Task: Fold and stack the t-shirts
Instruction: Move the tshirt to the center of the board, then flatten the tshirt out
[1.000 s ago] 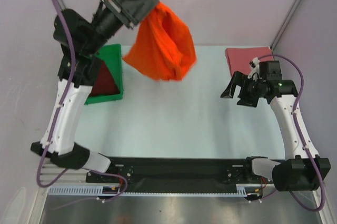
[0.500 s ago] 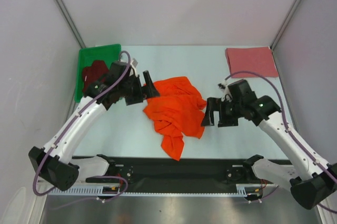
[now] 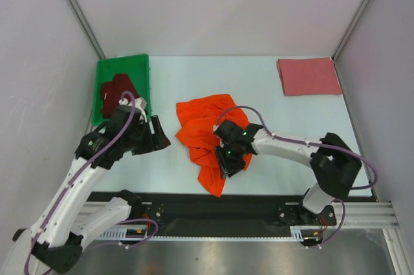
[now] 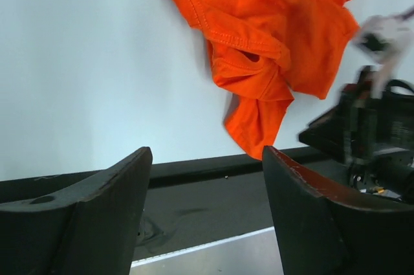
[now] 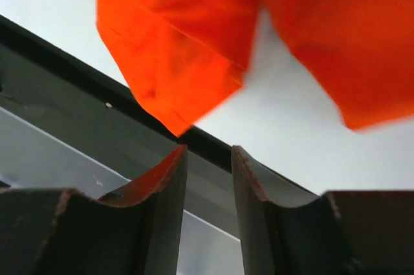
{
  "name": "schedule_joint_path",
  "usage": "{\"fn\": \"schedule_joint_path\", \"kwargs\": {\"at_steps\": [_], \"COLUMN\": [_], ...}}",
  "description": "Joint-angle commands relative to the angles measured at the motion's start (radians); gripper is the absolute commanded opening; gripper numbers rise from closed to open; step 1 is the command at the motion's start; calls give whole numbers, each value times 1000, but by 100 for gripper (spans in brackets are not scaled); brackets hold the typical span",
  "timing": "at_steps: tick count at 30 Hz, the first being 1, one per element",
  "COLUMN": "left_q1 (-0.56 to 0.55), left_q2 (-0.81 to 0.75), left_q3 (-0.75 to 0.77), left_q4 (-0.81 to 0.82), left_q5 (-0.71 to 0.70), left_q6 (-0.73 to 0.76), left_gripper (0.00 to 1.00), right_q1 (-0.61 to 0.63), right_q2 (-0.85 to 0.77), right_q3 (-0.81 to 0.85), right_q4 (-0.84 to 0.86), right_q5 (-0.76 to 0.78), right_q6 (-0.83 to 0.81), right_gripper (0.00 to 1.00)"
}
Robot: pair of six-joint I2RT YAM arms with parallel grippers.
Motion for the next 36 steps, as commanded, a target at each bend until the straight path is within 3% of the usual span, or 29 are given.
{"fn": "schedule_joint_path", "kwargs": {"at_steps": [1, 5, 12, 19, 25, 28, 31, 32, 36], "left_q1": [-2, -2, -2, -2, 0, -2, -2, -2, -2], "left_q2": [-137, -225, -236, -250, -259, -264, -260, -260, -248], "left_q3": [17, 23, 17, 2, 11, 8, 5, 5, 11], "left_q4": [-13, 3, -37, -45, -59, -60, -56, -53, -40], "left_q5": [-36, -27, -27, -9, -4, -4, -4, -4, -9], "left_q6": [23, 15, 18, 4, 7, 6, 10, 12, 27], "left_gripper": [72, 68, 67, 67, 67, 67, 68, 68, 68], "right_q1": [87, 185, 284, 308, 322, 325, 325, 324, 301], "right_q2": [74, 114, 172, 188, 232, 235, 221, 215, 111], "right_q3": [70, 65, 69, 27, 26, 27, 47, 55, 165], "right_q4": [95, 150, 60, 129, 109, 98, 63, 39, -65], "right_q5": [62, 60, 192, 183, 270, 341, 391, 420, 493], "right_q6": [42, 59, 62, 119, 156, 165, 167, 167, 142], "right_gripper": [40, 51, 57, 56, 47, 26, 13, 2, 0]}}
